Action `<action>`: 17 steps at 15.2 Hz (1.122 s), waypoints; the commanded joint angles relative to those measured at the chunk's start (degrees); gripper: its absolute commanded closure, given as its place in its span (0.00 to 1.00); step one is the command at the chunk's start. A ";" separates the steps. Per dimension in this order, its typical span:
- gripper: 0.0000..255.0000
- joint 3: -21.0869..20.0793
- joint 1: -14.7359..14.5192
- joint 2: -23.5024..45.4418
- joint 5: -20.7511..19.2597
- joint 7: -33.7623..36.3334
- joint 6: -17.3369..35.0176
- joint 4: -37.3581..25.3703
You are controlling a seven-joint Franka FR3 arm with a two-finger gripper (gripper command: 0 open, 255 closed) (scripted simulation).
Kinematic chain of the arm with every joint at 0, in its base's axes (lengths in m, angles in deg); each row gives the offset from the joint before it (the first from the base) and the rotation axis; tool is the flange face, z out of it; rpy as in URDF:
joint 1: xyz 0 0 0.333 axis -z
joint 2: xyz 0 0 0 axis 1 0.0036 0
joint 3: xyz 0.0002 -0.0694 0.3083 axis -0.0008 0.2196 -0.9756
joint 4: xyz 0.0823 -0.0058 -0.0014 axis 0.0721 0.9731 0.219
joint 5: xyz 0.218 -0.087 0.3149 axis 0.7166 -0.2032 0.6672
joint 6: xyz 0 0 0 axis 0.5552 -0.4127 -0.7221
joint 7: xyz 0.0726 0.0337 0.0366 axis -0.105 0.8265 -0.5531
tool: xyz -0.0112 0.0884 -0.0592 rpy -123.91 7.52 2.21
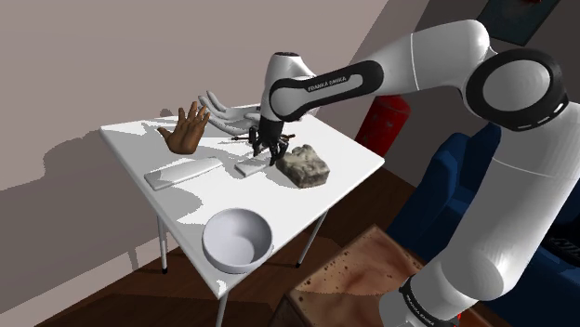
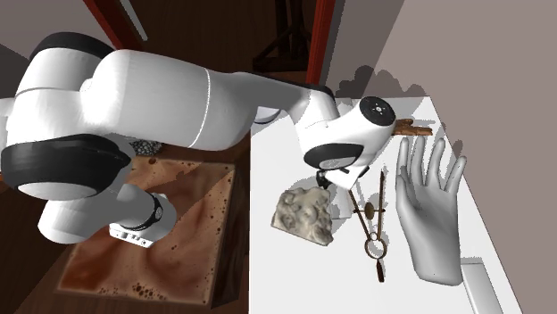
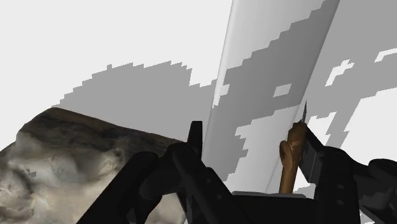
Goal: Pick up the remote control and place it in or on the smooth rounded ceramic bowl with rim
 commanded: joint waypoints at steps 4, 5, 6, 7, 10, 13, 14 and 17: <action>1.00 -0.23 0.31 -1.68 0.85 -0.66 -3.22 -1.55; 1.00 -0.28 0.35 -2.03 1.02 -0.78 -3.89 -1.90; 1.00 -0.34 0.39 -2.37 1.20 -0.89 -4.56 -2.25; 1.00 -0.39 0.43 -2.70 1.36 -1.01 -5.23 -2.62; 1.00 -0.52 0.52 -3.62 1.82 -1.33 -7.28 -3.81; 1.00 -0.63 0.60 -4.45 2.23 -1.61 -9.35 -5.12; 1.00 -0.66 0.62 -4.70 2.36 -1.70 -10.04 -5.58; 1.00 -0.75 0.67 -5.39 2.70 -1.95 -12.15 -7.05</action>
